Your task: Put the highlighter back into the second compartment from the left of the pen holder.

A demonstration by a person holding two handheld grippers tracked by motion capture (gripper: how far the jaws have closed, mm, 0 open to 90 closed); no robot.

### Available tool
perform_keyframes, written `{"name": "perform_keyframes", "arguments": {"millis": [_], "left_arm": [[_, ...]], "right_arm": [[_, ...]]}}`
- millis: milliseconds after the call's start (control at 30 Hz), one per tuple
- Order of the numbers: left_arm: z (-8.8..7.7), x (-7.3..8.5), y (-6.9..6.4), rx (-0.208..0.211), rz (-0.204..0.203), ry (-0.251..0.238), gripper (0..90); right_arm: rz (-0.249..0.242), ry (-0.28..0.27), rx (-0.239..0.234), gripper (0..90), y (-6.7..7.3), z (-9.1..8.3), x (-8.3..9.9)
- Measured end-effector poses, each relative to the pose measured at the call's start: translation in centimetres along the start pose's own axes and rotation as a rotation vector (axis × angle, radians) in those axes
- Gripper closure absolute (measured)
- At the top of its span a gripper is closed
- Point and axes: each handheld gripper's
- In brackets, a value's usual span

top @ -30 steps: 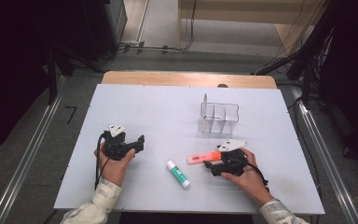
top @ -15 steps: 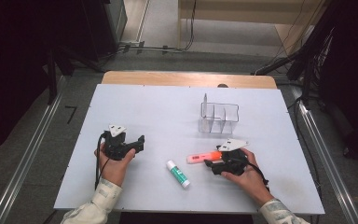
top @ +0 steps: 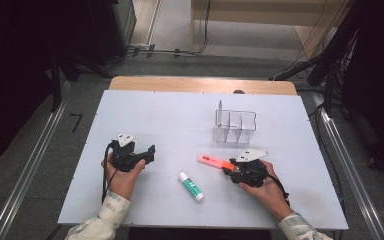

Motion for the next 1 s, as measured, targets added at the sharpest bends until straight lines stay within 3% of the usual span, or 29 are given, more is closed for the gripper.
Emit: {"name": "perform_keyframes", "arguments": {"millis": [200,667,1000], "left_arm": [[0.02,0.00,-0.01,0.000,-0.001,0.000,17.8],[-0.04,-0.03,0.06,-0.001,-0.003,-0.003,17.8],[-0.06,-0.04,0.07,-0.001,-0.004,-0.004,17.8]], "right_arm": [[-0.006,0.000,-0.006,64.7,0.16,-0.02,-0.01],[-0.016,0.001,0.007,65.5,0.43,-0.13,-0.13],[0.000,-0.032,0.004,65.5,0.41,-0.87,-0.33]]}}
Point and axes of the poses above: each handheld gripper's, and its own axes: z roughly forward along the jaws, x roughly out of its underside, y roughly to its left, and after that the axes turned 1 degree about y, right-handed
